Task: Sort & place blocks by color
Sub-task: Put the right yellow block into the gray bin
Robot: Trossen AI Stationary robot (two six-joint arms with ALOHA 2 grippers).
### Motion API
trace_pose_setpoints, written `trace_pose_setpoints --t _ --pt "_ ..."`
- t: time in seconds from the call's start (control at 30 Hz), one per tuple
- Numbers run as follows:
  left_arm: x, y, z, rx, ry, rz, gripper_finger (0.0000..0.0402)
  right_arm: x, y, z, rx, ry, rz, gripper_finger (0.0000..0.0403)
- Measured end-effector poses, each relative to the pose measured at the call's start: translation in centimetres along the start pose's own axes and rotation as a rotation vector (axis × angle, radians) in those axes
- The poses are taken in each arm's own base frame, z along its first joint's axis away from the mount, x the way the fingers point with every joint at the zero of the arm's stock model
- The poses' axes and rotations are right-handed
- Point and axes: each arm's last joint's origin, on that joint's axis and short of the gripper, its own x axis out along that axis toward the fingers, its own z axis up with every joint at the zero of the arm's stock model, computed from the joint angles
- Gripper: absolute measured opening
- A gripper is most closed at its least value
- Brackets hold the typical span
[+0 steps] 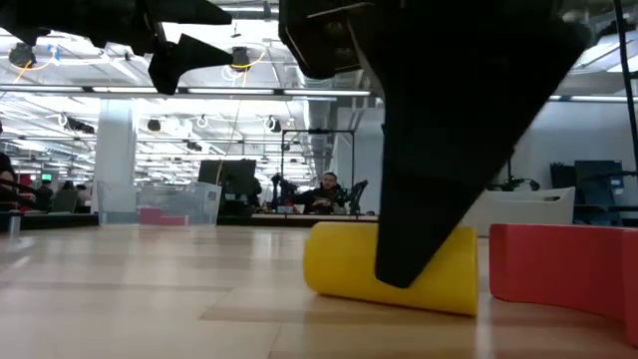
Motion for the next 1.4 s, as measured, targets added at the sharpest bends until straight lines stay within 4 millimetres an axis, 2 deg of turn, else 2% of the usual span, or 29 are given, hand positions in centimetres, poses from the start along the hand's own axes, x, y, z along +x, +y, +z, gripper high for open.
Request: trace_pose_setpoints --t 0.33,0.5,0.6,0.77,0.83,0.97,1.1,1.3,1.4 --pt "0.0 0.0 -0.1 -0.001 0.007 0.003 0.0279 1.3 -0.6 -1.0 0.032 0.007 0.012 0.0167" --pt "0.0 0.0 -0.1 0.003 0.007 0.003 0.0279 0.1 -0.6 -0.8 -0.021 -0.021 0.021 0.0118" --pt "0.0 0.0 -0.1 0.007 0.009 0.003 0.0279 -1.6 -1.1 -0.8 -0.052 -0.034 -0.02 0.0118" --pt "0.0 0.1 -0.2 0.012 0.018 0.006 0.0279 -7.3 -2.4 -0.2 -0.046 -0.2 -0.164 0.0118" --pt "0.0 0.0 -0.1 0.009 0.013 0.004 0.0279 -8.8 -3.5 -0.2 -0.037 -0.25 -0.228 0.0118" --pt "0.0 0.0 -0.1 0.009 0.015 -0.003 0.0279 -11.5 -6.3 -0.2 0.024 -0.336 -0.226 0.0118" --pt "0.0 0.0 -0.2 0.009 0.019 -0.013 0.0279 -12.4 -10.3 -1.1 0.098 -0.388 -0.209 0.0119" --pt "0.0 0.0 -0.2 0.009 0.022 -0.013 0.0279 -13.4 -18.8 -3.7 0.294 -0.447 -0.242 0.0119" --pt "0.0 0.0 -0.2 0.009 0.021 -0.012 0.0279 -14.3 -23.1 -5.0 0.46 -0.538 -0.253 0.0121"
